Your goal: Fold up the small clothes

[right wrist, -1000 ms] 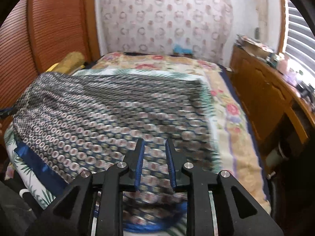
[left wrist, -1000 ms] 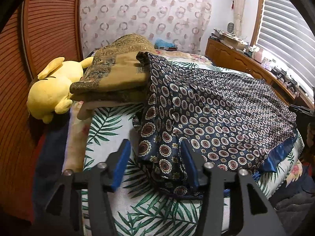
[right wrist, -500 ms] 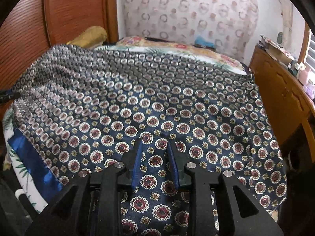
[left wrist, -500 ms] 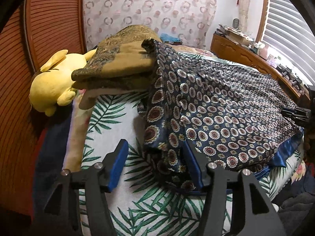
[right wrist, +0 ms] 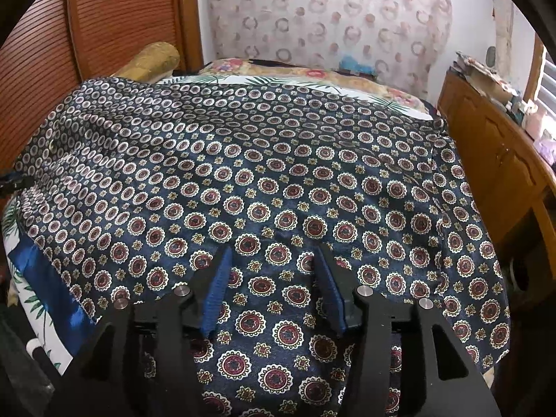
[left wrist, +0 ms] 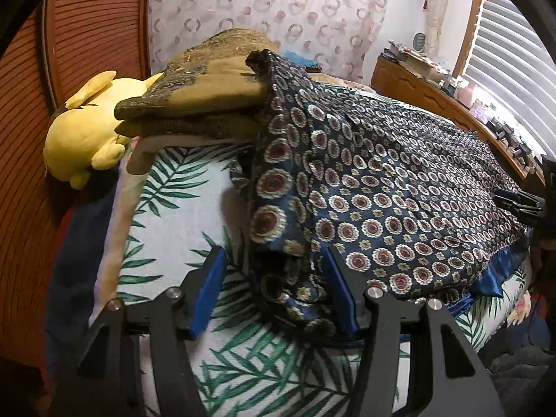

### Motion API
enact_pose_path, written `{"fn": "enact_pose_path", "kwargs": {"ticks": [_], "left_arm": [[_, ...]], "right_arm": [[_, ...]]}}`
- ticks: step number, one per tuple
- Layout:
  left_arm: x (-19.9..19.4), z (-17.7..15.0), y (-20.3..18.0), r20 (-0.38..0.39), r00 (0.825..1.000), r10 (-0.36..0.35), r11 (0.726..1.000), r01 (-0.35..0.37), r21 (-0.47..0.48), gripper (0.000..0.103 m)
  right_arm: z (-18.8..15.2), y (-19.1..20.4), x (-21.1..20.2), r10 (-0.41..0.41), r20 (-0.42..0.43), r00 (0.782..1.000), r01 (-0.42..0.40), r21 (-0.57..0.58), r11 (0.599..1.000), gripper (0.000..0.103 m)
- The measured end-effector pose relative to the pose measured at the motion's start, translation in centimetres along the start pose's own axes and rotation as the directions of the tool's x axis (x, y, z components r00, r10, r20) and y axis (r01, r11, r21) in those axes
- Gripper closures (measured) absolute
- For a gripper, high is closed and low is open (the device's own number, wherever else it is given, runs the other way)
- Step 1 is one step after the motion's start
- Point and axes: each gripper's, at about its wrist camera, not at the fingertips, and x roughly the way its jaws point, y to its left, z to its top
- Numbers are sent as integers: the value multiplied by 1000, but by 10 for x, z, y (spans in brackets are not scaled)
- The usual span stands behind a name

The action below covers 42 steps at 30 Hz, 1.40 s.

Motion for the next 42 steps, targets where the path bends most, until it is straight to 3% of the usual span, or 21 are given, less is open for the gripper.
{"fn": "enact_pose_path", "kwargs": {"ticks": [4,15,20,25,34,42], "left_arm": [[0,0,0,15,1000,-2,1000,3,-13,47],[-2,-2,-7,37,998,-56,998,57,-16,99],[-35,15,-29,173,980,-100,995,99,14,100],[-51,39,-55,228,961,-155,987,142,72,100],[-51,75,-100,251,937,-242,966,209,150,101],[-44,97,-137,242,922,-302,944,255,208,101]], "right_arm": [[0,0,-1,-2,0,1000,2,0,1000,52],[-1,-2,0,-6,-1,1000,6,9,1000,49],[-1,-2,-1,-1,-1,1000,1,11,1000,48],[-2,-2,-1,4,0,1000,-4,11,1000,48],[-4,5,0,-6,-18,1000,6,-16,1000,26],[-8,0,-4,-26,-38,999,26,3,1000,20]]}}
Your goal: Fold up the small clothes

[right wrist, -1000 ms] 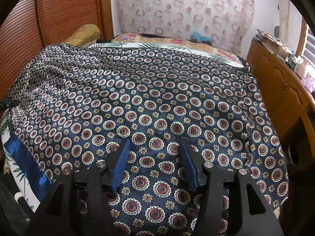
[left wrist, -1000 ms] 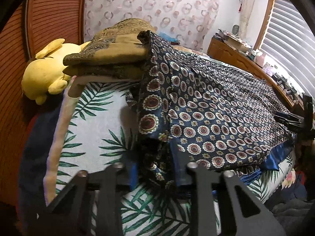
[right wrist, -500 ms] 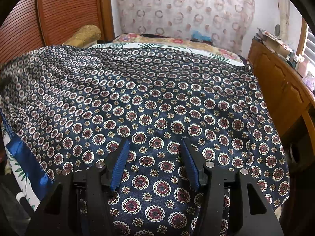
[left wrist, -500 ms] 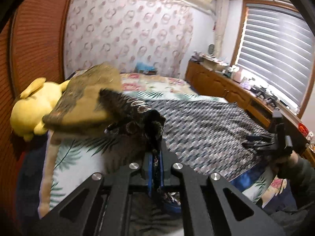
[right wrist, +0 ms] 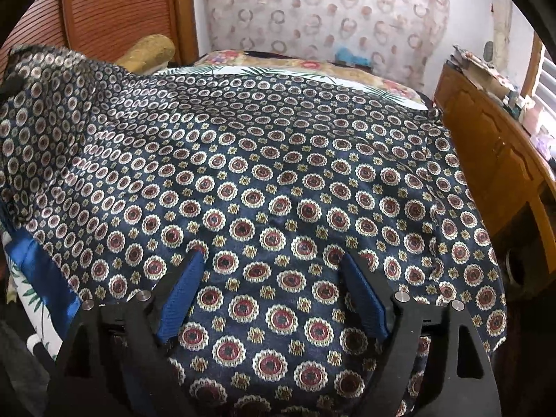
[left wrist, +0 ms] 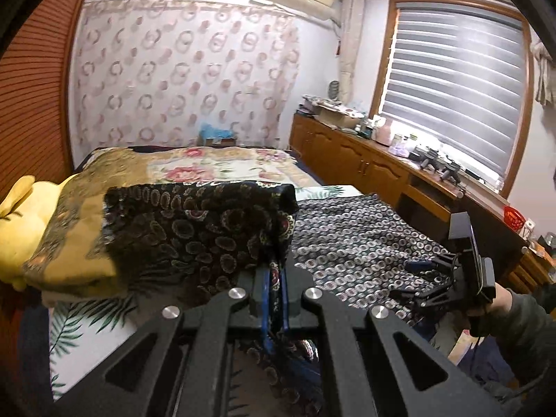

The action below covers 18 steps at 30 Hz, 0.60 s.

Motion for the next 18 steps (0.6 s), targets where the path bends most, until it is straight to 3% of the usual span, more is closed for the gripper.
{"fn": "enact_pose_path", "kwargs": {"ticks": [7,14,18], "left_arm": [[20,18,-27,-5,999,-50,998,50,47,101],[37,31,-55,-20,994,-104,991,106,84,101],[47,41,-74,-31,990,-141,983,143,111,101]], "right_arm": [[-18,-3,-15,-76,-2,997,76,6,997,20],[-39,-21,-33,-24,22,999,23,49,999,24],[-43,-36,-54,-39,63,997,33,91,995,26]]}}
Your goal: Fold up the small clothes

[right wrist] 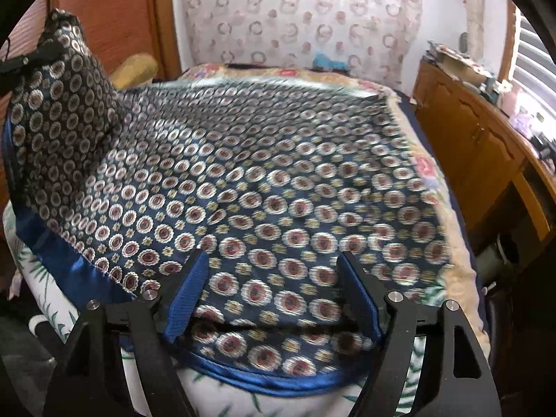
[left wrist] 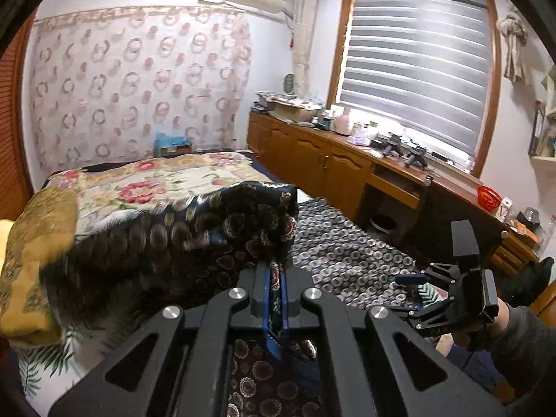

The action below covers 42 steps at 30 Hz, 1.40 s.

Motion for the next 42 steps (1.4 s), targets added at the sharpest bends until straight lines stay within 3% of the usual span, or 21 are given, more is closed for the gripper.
{"fn": "enact_pose_path", "kwargs": {"ticks": [8,11,14,17,22,29,34,42], "left_arm": [[33,22,-40,-39,996,-83,994,85,62,101],[54,16,-48,-128,987,-96,992,105,66,99],[59,8,-53,-152,983,-101,989,115,88,77],[52,6,-49,-145,986,-83,992,96,86,61],[38,-4,-32,-134,990,-51,996,60,64,47],[22,-27,-3,-140,990,10,1000,-6,31,45],[12,-41,17,-139,989,50,999,-50,2,45],[2,-55,39,-137,985,106,993,-112,-36,45]], "right_arm": [[3,-28,-36,-33,73,997,28,58,998,29],[1,-32,-40,-31,79,996,25,71,997,29],[-1,-31,-38,-24,72,997,19,74,997,29],[-1,-29,-36,-15,69,997,10,73,997,29],[6,-22,-39,0,87,996,-6,67,998,29],[26,-5,-30,49,93,994,-51,18,999,29],[37,17,-3,101,44,994,-99,-42,994,29],[48,31,42,77,-51,996,-83,-114,990,29]]}}
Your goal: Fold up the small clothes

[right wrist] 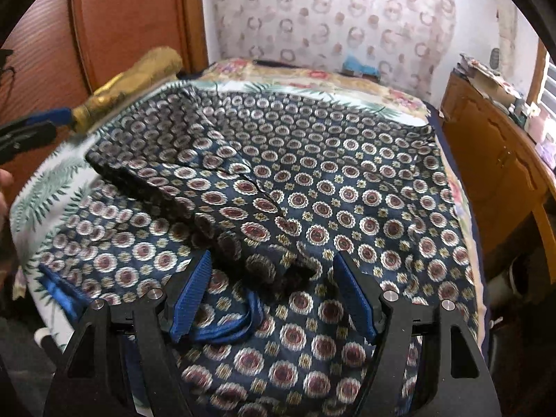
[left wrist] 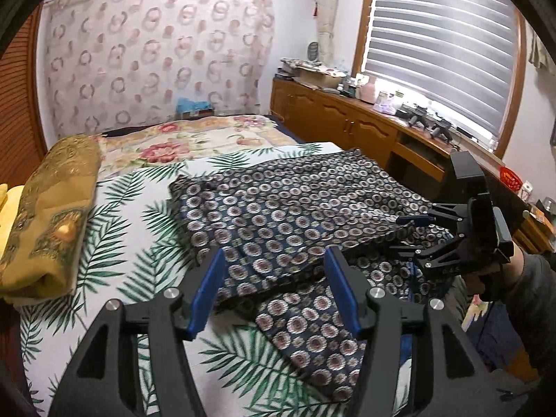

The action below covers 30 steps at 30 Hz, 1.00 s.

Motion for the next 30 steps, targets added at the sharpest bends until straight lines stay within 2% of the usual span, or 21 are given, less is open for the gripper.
{"fn": "enact_pose_path", "kwargs": {"ticks": [2,5,6,7,8,10,12,18,21,25,30], "left_arm": [[0,-3,4,0,1000,10,1000,-10,-6,45],[-1,-6,7,-1,1000,15,1000,-15,-15,45],[-1,-7,8,0,1000,17,1000,-17,-18,45],[-1,-8,10,0,1000,19,1000,-19,-21,45],[-1,-9,11,0,1000,18,1000,-18,-24,45],[-3,-10,11,3,1000,17,999,-17,-32,45],[-4,-10,12,8,1000,17,999,-17,-40,45],[-5,-11,10,12,1000,6,999,-5,-43,45],[-7,-11,9,20,1000,8,999,-7,-39,45],[-9,-10,7,26,1000,6,999,-5,-38,45],[-9,-9,5,32,999,5,999,-4,-35,45]], "right_arm": [[4,2,9,-6,-15,1000,5,-17,1000,29],[9,6,18,3,-29,1000,-5,-43,999,44],[10,8,19,7,-29,1000,-9,-52,999,53],[11,11,21,14,-28,1000,-16,-63,998,66],[11,14,22,25,-24,999,-27,-80,996,70],[12,19,21,13,-14,1000,-14,-108,994,90],[13,19,17,21,2,1000,-20,-107,994,97],[11,11,-28,51,166,985,-43,-50,998,100],[9,8,-47,41,217,975,-37,-22,999,100],[1,-1,-62,9,242,970,-12,10,1000,100],[-13,-23,-75,-53,229,972,37,74,997,100]]}}
